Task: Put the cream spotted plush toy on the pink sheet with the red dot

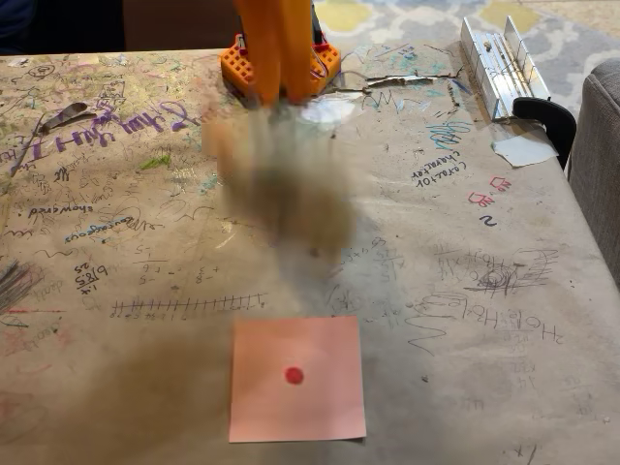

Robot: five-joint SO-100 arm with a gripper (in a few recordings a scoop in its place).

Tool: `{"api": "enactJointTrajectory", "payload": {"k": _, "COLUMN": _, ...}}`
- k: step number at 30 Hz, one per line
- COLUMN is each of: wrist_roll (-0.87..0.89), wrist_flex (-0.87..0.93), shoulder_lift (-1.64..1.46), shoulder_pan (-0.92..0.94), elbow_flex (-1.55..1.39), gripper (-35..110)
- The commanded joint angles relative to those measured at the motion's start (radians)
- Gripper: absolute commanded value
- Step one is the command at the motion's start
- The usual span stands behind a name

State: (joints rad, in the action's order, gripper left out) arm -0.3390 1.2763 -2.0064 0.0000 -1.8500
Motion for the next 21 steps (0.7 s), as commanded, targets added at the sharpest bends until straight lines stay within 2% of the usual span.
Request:
{"api": "enactJointTrajectory", "payload": {"k": 1, "wrist_roll": -0.071, "wrist_flex": -0.029, "shoulder_lift": -0.238, "shoulder_pan": -0.031, "elbow_flex": -0.365, "gripper": 42}}
{"api": "enactJointTrajectory", "payload": {"k": 6, "wrist_roll": -0.077, "wrist_flex": -0.040, "shoulder_lift": -0.468, "shoulder_pan": -0.075, "elbow_flex": -0.555, "gripper": 41}}
{"api": "enactJointTrajectory", "payload": {"k": 14, "wrist_roll": -0.087, "wrist_flex": -0.103, "shoulder_lift": -0.449, "shoulder_pan": -0.123, "elbow_flex": -0.584, "gripper": 39}}
{"api": "enactJointTrajectory", "payload": {"k": 18, "wrist_roll": -0.052, "wrist_flex": -0.124, "shoulder_lift": -0.469, "shoulder_pan": -0.189, "elbow_flex": -0.604, "gripper": 31}}
{"api": "enactJointTrajectory", "payload": {"k": 21, "wrist_roll": 0.009, "wrist_flex": -0.069, "shoulder_lift": -0.538, "shoulder_pan": -0.262, "elbow_flex": -0.575, "gripper": 18}}
